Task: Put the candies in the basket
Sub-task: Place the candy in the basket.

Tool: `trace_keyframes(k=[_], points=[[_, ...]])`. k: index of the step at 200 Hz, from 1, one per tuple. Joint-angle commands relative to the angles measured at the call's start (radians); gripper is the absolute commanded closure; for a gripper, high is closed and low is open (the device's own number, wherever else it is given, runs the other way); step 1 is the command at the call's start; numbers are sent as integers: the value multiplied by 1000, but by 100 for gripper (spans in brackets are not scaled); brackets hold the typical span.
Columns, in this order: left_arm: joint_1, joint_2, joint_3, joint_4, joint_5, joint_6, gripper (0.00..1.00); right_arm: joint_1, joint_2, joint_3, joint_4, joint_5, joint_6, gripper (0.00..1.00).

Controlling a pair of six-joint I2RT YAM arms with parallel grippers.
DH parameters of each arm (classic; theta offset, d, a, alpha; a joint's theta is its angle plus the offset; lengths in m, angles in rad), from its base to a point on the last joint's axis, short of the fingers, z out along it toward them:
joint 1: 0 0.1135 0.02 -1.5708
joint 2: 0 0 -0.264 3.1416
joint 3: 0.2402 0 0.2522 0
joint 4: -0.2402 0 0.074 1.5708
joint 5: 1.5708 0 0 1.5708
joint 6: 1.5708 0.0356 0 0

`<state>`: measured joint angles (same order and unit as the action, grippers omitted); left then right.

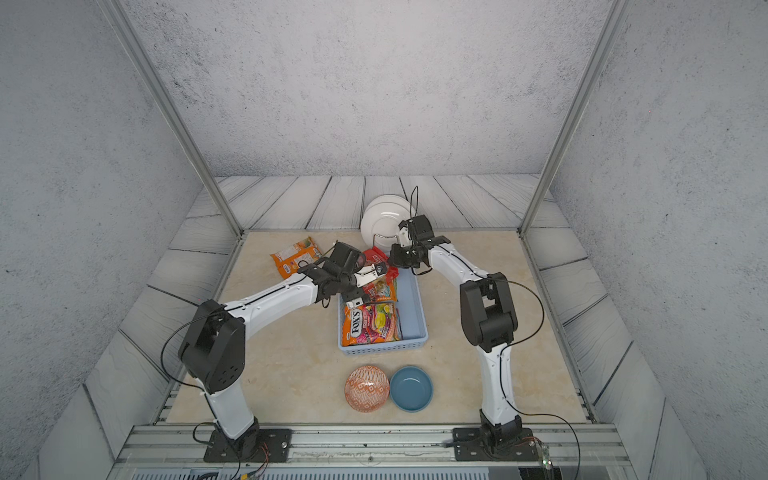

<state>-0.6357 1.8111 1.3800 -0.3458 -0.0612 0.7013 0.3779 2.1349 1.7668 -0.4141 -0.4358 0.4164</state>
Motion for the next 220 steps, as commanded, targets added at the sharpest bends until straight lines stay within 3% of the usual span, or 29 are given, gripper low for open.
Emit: trace_keyframes(k=[1,93,184,220], points=[[6,-3,-15,31,-100,58,1,-5,-47,-48,20,-4,5,100],[61,-65,-77,42,-90,82,1,0,-187,-196,67,-9,53,100],[62,-168,-113,4,-36,67,1,27,-214,-251,82,-10,74,100],[65,-265,-137,-42,8,50,1,26,-283,-253,61,44,65,75]])
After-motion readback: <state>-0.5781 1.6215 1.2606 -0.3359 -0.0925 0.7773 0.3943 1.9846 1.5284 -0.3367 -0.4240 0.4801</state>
